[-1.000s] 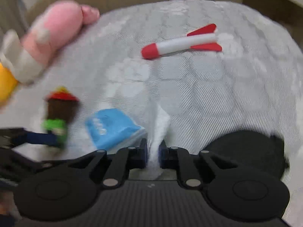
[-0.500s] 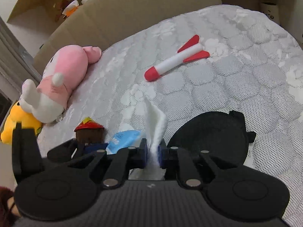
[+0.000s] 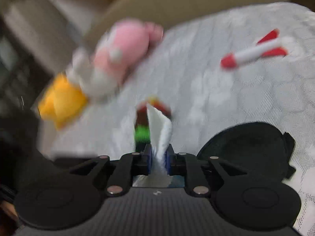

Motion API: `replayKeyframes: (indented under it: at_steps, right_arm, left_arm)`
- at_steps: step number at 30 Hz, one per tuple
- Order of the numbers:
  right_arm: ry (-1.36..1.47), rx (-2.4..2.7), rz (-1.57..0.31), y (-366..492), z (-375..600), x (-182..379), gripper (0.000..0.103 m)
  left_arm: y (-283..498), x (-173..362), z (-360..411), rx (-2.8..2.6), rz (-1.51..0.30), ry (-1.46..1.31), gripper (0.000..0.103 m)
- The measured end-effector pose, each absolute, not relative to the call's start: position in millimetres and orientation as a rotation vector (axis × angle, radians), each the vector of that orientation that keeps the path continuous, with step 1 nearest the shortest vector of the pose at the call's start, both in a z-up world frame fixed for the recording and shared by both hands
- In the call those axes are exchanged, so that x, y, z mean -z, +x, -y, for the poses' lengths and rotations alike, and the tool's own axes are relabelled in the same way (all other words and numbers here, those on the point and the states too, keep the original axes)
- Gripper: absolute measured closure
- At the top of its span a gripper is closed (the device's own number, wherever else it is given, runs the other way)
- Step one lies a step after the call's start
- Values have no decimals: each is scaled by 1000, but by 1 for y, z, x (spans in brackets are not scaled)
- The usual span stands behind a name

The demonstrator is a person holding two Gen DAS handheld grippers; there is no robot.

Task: Clean container
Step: 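Lift the tissue with the right tool and bring it over the blue-white packet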

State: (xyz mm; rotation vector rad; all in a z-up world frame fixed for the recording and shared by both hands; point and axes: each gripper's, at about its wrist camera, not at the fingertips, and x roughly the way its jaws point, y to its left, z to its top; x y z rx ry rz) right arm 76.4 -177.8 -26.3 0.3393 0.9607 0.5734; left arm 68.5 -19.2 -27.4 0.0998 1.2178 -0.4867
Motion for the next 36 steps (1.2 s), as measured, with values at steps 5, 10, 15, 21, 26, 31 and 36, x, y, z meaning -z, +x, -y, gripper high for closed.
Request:
replayKeyframes:
  at_steps: [5, 10, 15, 21, 26, 31, 36]
  right_arm:
    - [204, -465, -1020, 72, 176, 37, 87]
    - [62, -268, -995, 83, 189, 40, 87]
    - [-31, -177, -870, 85, 198, 22, 87]
    - [134, -138, -714, 64, 224, -18, 87]
    - [110, -156, -727, 71, 222, -15, 87]
    - [249, -323, -775, 77, 212, -7, 87]
    - [346, -483, -840, 102, 190, 6, 87]
  left_arm:
    - [78, 52, 9, 481, -1322, 2, 6]
    - [75, 65, 27, 533, -1348, 62, 6]
    - [69, 67, 36, 569, -1298, 118, 8]
    - [63, 55, 58, 564, -1004, 436, 28]
    - [80, 51, 50, 596, -1015, 382, 18]
    - [75, 20, -3, 485, -1159, -93, 5]
    - [89, 36, -7, 409, -1226, -142, 4]
